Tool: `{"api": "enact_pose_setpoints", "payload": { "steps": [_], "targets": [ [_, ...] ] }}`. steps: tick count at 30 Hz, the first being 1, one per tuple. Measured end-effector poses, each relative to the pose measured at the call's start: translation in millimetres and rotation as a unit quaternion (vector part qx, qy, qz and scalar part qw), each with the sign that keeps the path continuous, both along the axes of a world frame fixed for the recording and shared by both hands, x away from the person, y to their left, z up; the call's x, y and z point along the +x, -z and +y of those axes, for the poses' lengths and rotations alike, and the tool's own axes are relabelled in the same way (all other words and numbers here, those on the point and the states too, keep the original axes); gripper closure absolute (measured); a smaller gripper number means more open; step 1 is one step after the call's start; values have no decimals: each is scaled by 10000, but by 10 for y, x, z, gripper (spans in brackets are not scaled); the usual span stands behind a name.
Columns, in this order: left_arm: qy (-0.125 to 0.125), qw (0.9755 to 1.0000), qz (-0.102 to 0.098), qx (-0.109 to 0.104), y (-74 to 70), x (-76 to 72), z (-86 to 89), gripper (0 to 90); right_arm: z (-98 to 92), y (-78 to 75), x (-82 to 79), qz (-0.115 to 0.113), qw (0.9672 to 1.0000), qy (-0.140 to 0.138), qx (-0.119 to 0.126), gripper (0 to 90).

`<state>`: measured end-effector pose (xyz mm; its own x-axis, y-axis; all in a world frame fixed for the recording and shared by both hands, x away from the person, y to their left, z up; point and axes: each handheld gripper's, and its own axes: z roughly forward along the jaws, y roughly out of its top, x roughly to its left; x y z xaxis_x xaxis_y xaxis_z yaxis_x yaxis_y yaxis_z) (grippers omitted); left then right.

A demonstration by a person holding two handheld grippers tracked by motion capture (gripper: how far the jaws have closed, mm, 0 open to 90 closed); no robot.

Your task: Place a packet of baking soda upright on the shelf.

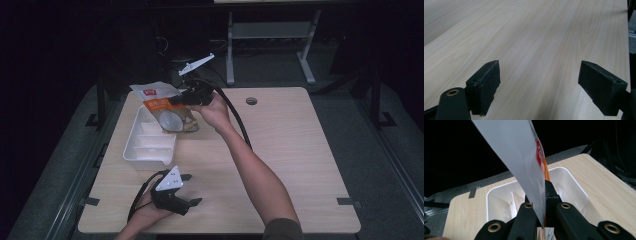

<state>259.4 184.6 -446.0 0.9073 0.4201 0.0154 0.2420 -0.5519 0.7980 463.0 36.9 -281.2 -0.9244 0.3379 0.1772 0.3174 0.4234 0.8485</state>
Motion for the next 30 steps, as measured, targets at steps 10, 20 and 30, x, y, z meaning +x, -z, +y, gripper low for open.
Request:
{"api": "enact_pose_setpoints", "payload": {
  "steps": [10, 20, 30],
  "targets": [
    [-15, 10000, -8, -27, -4, 14, 18, 176, 265, 64, 144, -60, 10000, -57, 35, 897],
    [-32, 10000, -17, -41, -13, 28, 51, 176, 522, 202, 303, -20, 9999, -43, 109, 897],
    [-1, 10000, -32, -58, -13, 22, 42, 176, 700, 466, 422, 131, 9997, 23, 217, 897]
  ]
}}
